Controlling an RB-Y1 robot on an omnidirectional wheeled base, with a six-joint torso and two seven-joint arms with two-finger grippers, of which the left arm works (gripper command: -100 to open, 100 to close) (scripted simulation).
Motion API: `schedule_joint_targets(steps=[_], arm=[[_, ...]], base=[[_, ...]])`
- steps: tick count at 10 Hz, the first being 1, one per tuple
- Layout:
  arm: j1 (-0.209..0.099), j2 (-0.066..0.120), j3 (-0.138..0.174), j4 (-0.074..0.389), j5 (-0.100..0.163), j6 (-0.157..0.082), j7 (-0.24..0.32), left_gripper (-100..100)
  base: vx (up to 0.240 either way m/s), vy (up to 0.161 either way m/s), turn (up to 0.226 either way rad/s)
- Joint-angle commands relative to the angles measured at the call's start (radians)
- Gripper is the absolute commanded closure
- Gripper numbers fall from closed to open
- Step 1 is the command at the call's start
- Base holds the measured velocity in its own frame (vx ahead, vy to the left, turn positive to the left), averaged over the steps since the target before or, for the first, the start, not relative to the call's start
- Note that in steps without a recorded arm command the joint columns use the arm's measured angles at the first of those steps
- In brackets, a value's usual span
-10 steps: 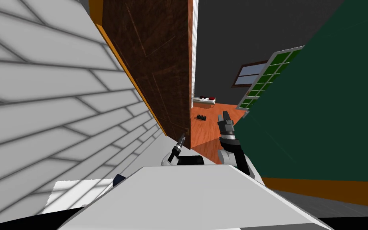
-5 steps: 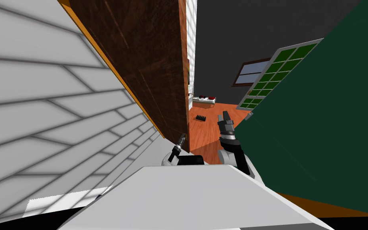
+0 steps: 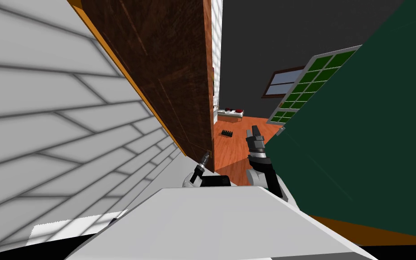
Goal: Push the door open
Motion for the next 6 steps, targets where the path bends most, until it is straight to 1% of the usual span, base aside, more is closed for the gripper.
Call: schedule_joint_targets(steps=[1, 2, 6], arm=[[-0.001, -0.001, 0.0, -0.002, 0.0, -0.003, 0.0, 100], [-0.002, 0.003, 0.012, 0.003, 0.004, 0.0, -0.004, 100], [-0.007, 0.007, 0.044, 0.012, 0.013, -0.002, -0.015, 100]], base=[[0.0, 0.0, 0.0], [0.078, -0.056, 0.012], [0.142, -0.104, 0.029]])
